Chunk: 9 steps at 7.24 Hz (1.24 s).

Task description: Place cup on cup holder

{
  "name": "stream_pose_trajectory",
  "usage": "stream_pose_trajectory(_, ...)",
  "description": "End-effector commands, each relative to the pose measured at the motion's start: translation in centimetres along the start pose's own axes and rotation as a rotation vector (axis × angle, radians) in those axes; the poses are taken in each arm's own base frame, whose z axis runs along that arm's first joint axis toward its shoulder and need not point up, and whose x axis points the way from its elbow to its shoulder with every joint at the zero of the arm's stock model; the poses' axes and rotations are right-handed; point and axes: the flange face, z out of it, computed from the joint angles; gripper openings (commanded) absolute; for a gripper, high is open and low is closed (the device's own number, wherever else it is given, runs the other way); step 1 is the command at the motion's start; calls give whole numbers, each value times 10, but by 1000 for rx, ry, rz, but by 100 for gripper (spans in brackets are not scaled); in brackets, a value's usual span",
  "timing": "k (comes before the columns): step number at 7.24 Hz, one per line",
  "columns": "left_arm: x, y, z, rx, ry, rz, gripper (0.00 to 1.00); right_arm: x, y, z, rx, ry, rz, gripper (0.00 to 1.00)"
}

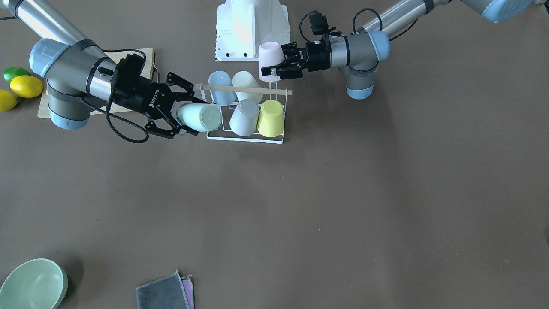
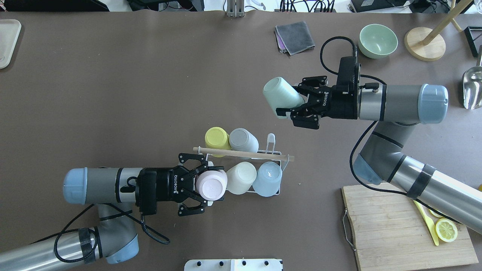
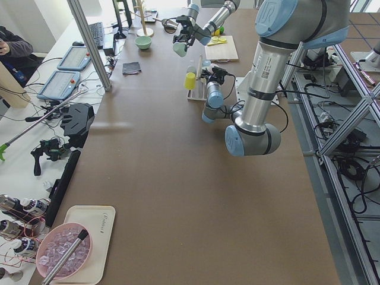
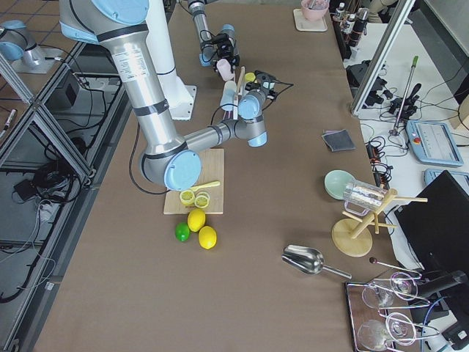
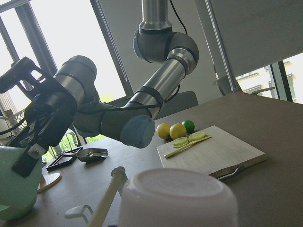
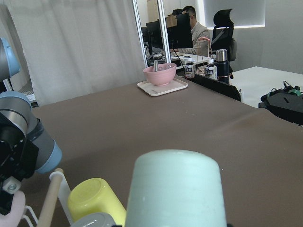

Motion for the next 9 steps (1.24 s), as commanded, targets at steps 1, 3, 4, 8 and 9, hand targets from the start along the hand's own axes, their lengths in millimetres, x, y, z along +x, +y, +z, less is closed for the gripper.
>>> stream_pose_trajectory(1, -1, -2, 4, 6, 0, -20, 52, -21, 15, 3, 59, -12, 14, 23)
stream_pose_trajectory(3, -1, -1, 5, 3, -1, -27, 52, -30, 19, 10, 92, 13, 15, 23)
stream_pose_trajectory(4, -2, -1, 5, 2, -3, -26, 52, -39, 25, 17, 107, 25, -5, 24)
stream_pose_trajectory(8, -12, -1, 2, -1, -33, -39, 52, -61, 47, 26, 106, 36, -59, 31)
stream_pose_trajectory(9, -12, -1, 2, -1, -33, -39, 52, -64, 49, 27, 104, 31, -61, 31)
